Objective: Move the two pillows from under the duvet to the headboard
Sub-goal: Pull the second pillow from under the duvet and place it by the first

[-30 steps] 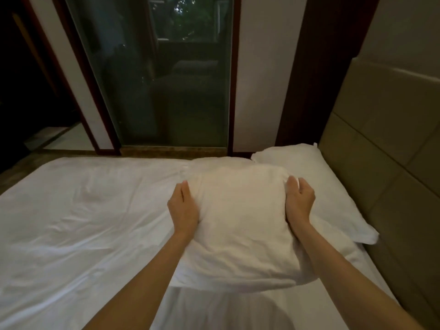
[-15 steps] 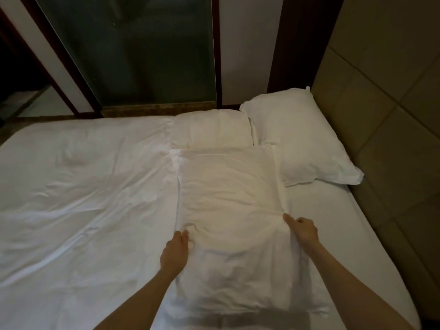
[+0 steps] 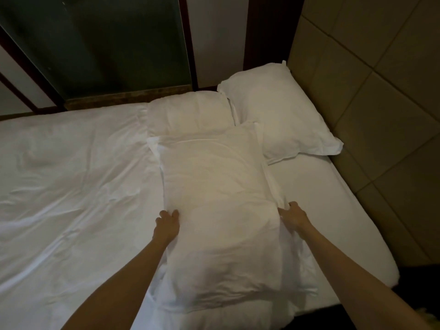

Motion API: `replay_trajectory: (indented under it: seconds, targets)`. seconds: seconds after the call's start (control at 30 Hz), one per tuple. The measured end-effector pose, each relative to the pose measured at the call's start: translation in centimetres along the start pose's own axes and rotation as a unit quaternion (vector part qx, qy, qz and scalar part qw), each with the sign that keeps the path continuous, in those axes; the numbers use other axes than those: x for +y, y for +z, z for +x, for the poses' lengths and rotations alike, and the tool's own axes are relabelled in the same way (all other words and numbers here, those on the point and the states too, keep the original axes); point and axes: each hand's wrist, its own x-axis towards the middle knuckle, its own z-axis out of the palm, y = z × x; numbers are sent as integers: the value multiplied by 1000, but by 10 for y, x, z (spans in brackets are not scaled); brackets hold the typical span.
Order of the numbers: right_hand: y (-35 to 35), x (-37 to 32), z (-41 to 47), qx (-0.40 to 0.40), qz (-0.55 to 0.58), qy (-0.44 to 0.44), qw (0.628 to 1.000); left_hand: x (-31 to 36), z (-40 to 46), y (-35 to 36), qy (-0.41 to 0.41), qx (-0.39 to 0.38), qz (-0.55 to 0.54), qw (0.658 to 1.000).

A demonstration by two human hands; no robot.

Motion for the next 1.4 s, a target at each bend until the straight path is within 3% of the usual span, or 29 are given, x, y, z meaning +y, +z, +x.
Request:
replay_trajectory:
  seconds: [0.13,0.4,0.5,0.7,0.9,1.2,1.4]
  targets:
    - [10,-13,6,-29,71,20,997,0,7,7,-22,-31,-57,998]
    - [34,-45,36,-72,163,31,984,20,17,22,-51,2,-118,992]
    - [45,-52,45,-35,121,17,992,29,13,35,-50,69,-107,991]
    - [25,-67,44,101,82,-135,982,69,-11,40,32,238,-160,958]
    - [-41,-100,40,203,129,-239,941,138,-44,31,106,299,-253,914]
    - [-141,-52,30,297,173,-294,892,202,-103,79,196,215,-359,887]
    - [-200,22,34,383,86,-237,889,217,-131,160,217,132,-368,895]
